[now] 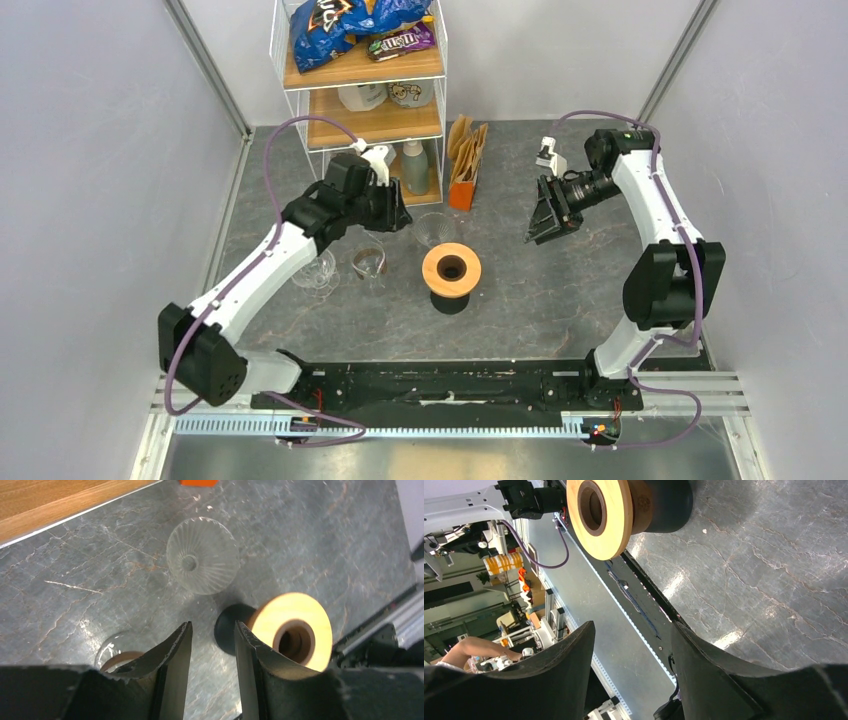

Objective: Place the coffee filter in the dripper

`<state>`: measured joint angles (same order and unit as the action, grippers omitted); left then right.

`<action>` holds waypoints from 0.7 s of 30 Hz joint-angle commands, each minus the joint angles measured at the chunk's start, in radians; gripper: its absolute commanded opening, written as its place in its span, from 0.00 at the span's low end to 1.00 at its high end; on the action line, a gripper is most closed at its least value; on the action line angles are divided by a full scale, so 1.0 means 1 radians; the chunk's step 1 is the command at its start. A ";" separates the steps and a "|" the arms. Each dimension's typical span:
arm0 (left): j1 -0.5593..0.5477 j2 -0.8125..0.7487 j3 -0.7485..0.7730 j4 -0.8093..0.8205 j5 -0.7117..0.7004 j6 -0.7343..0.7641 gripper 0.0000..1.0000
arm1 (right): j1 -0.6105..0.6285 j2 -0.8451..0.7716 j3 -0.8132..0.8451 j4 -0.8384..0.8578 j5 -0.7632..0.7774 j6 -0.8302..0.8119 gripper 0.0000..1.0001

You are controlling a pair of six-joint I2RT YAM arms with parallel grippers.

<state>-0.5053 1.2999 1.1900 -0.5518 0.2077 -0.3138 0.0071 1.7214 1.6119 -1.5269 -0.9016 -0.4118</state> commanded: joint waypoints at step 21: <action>-0.019 0.337 -0.128 0.490 -0.150 -0.255 0.46 | -0.042 -0.051 -0.025 -0.011 0.003 0.025 0.66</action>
<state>-0.5232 1.5978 1.0531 -0.1535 0.0383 -0.5129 -0.0296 1.7092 1.5845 -1.5249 -0.8883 -0.3923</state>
